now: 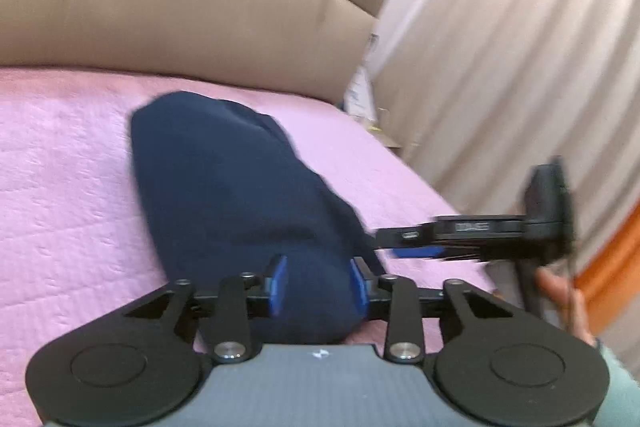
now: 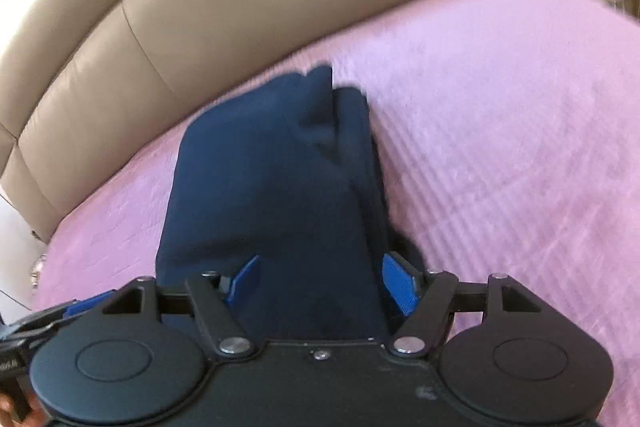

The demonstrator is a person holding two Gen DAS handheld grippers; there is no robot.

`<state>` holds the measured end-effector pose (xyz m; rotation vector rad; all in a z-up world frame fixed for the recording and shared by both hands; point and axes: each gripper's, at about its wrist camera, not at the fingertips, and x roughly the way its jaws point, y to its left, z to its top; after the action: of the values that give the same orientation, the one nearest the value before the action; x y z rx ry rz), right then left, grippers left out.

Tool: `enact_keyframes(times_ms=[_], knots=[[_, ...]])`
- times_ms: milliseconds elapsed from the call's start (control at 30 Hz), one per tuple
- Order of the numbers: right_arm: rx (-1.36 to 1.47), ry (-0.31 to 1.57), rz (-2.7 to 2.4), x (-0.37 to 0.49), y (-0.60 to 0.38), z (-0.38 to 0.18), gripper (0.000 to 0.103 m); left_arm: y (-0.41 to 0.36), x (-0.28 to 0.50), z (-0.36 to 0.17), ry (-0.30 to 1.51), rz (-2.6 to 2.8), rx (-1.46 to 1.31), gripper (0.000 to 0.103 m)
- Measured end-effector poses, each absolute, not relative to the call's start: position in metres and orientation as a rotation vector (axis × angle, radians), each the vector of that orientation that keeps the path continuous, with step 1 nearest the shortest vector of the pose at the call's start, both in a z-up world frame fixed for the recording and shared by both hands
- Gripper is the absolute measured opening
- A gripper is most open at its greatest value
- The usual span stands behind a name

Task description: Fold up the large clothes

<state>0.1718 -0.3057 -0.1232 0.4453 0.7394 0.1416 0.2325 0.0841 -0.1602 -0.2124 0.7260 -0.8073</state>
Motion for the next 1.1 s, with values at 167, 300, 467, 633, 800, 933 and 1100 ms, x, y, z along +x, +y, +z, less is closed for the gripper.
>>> enact_keyframes(times_ms=[167, 300, 467, 633, 800, 933, 1100], knots=[[0.424, 0.685, 0.107, 0.17, -0.309, -0.122, 0.082, 0.084, 0.241, -0.162, 0.735, -0.668, -0.217, 0.043], [0.448, 0.675, 0.095, 0.173, -0.313, -0.13, 0.082, 0.08, 0.239, -0.16, 0.717, -0.643, -0.15, 0.047], [0.311, 0.678, 0.077, 0.178, -0.288, -0.135, 0.082, 0.06, 0.229, -0.167, 0.708, -0.625, -0.063, 0.048], [0.262, 0.694, 0.078, 0.187, -0.276, -0.143, 0.082, 0.06, 0.231, -0.173, 0.712, -0.572, -0.098, 0.051], [0.296, 0.692, 0.054, 0.22, -0.287, -0.152, 0.084, 0.056, 0.265, -0.174, 0.733, -0.45, -0.146, 0.077], [0.407, 0.722, 0.15, 0.255, -0.309, -0.165, 0.088, 0.054, 0.309, -0.188, 0.877, -0.502, -0.255, 0.084], [0.573, 0.8, 0.309, 0.288, -0.337, -0.192, 0.098, 0.061, 0.343, -0.213, 0.941, -0.505, -0.395, 0.099]])
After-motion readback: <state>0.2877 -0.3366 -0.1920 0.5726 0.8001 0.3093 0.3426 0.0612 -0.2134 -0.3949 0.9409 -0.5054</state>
